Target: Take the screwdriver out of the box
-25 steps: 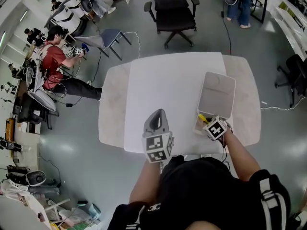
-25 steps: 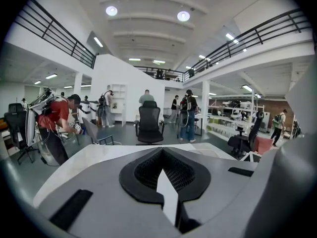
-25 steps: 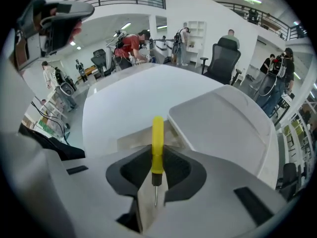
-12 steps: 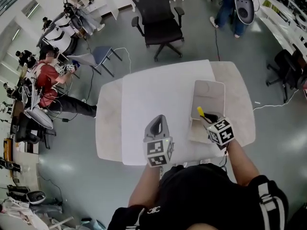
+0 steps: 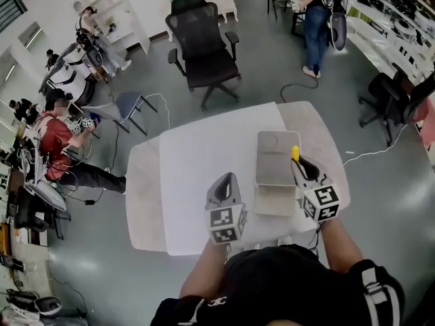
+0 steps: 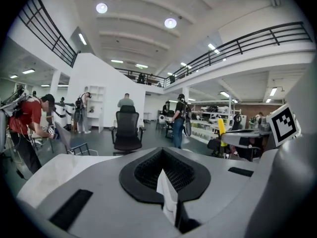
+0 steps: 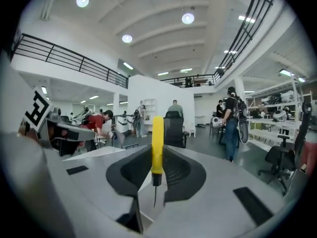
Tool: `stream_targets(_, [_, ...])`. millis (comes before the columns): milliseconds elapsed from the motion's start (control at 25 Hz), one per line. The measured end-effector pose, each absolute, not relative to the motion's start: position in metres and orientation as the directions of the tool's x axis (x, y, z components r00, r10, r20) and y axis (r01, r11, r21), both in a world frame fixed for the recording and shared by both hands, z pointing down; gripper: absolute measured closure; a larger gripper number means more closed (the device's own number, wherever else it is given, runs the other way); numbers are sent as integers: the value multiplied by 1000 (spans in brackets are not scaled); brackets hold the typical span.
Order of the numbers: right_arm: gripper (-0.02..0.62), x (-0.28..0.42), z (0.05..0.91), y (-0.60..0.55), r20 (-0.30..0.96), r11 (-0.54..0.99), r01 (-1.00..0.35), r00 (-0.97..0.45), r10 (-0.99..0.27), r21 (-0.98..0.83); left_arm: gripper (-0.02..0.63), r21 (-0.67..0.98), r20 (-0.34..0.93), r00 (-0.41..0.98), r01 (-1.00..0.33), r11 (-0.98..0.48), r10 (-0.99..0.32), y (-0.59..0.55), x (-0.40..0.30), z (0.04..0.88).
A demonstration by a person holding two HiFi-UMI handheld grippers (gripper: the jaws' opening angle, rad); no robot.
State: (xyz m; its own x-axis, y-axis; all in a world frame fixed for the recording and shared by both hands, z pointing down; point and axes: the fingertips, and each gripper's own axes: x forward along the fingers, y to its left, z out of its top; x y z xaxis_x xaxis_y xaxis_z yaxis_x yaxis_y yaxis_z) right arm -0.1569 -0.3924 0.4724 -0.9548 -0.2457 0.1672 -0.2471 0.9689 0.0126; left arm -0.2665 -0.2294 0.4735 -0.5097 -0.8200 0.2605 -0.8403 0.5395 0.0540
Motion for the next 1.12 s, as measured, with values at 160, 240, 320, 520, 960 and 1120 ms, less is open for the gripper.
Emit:
stream_targets(160, [529,-131,447,-415,76,927,-376,-924,-375,10,592,58,251,-464,-869,492,-849,-248,-258,470])
stream_targets(240, [529,-120,439,-423,45,910,-415,-909,-415,5,592,57,247,-443,-881,469,-862,-256,-253,469])
stream_targets(320, [529,-112,435,-429,28,899,-437,-899,-437,-1,592,60,238,-420,-894,445,-876,-264,-248,467])
stream_targets(520, [529,-99,437,-439,32,882,-471,-882,-470,-25,592,59,230,-389,-909,412,-892,-277,-239,465])
stream_targets(960, [529,-88,440,-441,38,876,-481,-876,-480,-32,592,59,233,-352,-925,375,-906,-290,-227,468])
stream_targets(1120, [529,-87,441,-441,42,878,-477,-878,-476,-28,592,60,231,-346,-928,368,-910,-294,-224,466])
